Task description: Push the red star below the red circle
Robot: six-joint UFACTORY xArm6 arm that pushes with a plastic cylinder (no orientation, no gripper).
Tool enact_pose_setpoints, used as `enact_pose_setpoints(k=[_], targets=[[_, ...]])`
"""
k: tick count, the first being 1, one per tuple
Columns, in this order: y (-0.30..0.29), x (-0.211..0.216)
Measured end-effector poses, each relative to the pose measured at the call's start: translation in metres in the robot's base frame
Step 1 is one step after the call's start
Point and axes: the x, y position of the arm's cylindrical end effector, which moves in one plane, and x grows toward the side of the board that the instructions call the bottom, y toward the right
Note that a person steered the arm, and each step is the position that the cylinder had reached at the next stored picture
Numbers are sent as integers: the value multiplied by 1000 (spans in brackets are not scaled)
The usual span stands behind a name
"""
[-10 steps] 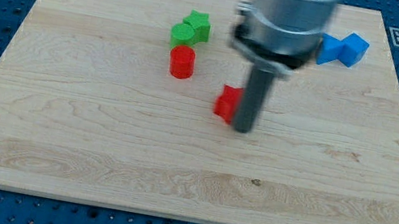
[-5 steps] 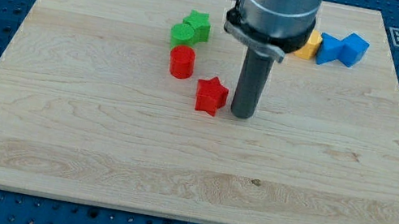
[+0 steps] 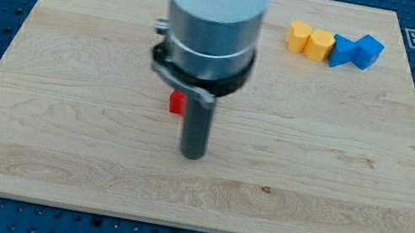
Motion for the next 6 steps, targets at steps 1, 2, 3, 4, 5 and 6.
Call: enact_pose_setpoints(k=[1,2,3,4,5,6], targets=[[-23,-25],[-23,-45],[-21,-47],[-21,-32],[-20,-33],[-20,-44]])
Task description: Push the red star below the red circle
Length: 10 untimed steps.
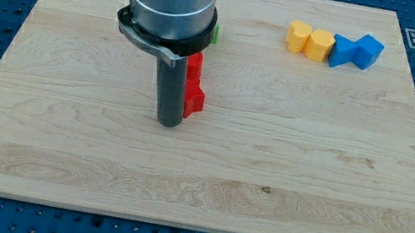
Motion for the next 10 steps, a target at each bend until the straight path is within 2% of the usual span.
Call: enact_pose_setpoints(k=[2,4,5,10], targets=[[0,-14],[18,9],[34,4],[35,-13]])
